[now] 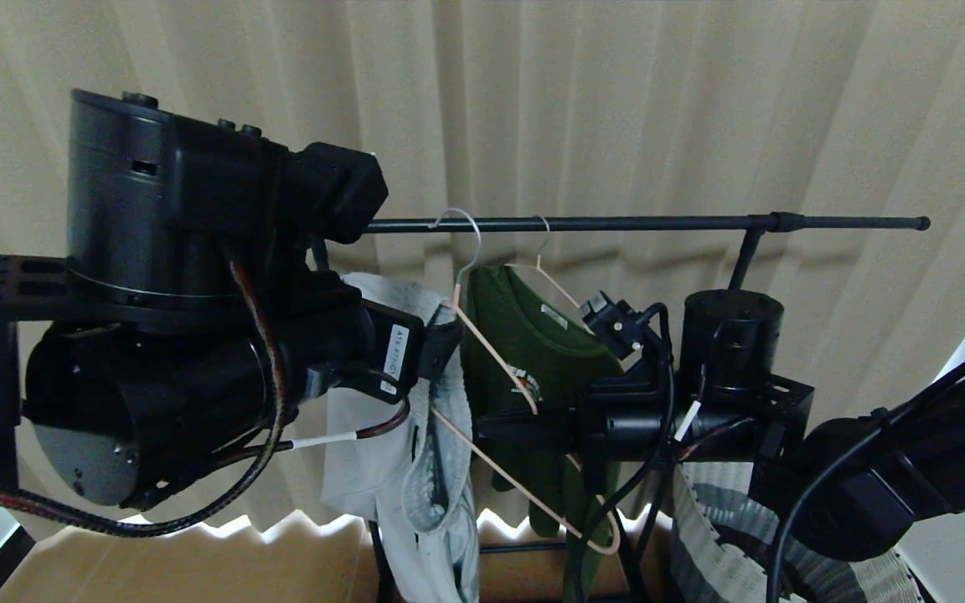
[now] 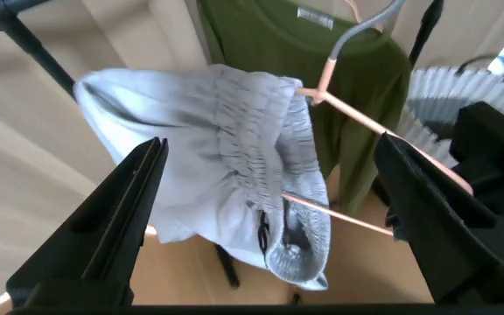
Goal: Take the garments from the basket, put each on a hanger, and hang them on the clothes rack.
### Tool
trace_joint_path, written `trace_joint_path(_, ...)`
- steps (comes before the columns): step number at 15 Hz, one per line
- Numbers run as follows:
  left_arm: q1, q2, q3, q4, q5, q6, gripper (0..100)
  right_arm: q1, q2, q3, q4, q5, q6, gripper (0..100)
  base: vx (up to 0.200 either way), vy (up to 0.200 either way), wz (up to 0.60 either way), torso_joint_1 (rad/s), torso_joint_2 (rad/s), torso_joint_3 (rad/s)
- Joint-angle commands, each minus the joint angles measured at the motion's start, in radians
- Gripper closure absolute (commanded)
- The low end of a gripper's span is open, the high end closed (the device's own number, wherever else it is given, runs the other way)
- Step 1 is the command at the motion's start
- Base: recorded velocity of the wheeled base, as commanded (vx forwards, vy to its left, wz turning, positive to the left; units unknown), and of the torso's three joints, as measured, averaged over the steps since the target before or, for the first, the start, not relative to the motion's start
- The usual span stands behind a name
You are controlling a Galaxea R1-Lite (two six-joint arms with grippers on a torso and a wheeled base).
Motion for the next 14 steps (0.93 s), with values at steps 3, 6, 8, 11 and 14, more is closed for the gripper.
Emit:
trace_joint_path(3,0.050,-0.109,0.106,-0.112,-0.105,0.010,0,-0.009,-0.108,0.108,0.002,0.001,0.000,100,0.000,0.000,0.00,0.000,0.00,0.000)
trace_joint_path(6,0.099,-0.193,0.220,-0.247,-0.264,0.096,0,-0.018,-0.185,0.189,0.005,0.001,-0.001,100,0.000,0.000,0.00,0.000,0.00,0.000)
trace_joint_path(8,0.166,-0.239,0.272,-0.264,-0.392,0.211,0,-0.018,-0.209,0.215,0.005,0.001,-0.001,100,0.000,0.000,0.00,0.000,0.00,0.000)
trace_joint_path(11,0.438,-0.269,0.326,-0.266,-0.783,0.528,0,-0.014,-0.234,0.235,0.005,0.001,-0.001,100,0.000,0.000,0.00,0.000,0.00,0.000)
trace_joint_path(14,0.510,-0.184,0.312,-0.267,-0.886,0.705,0,0.031,-0.228,0.220,0.005,0.002,-0.001,100,0.000,0.000,0.00,0.000,0.00,0.000)
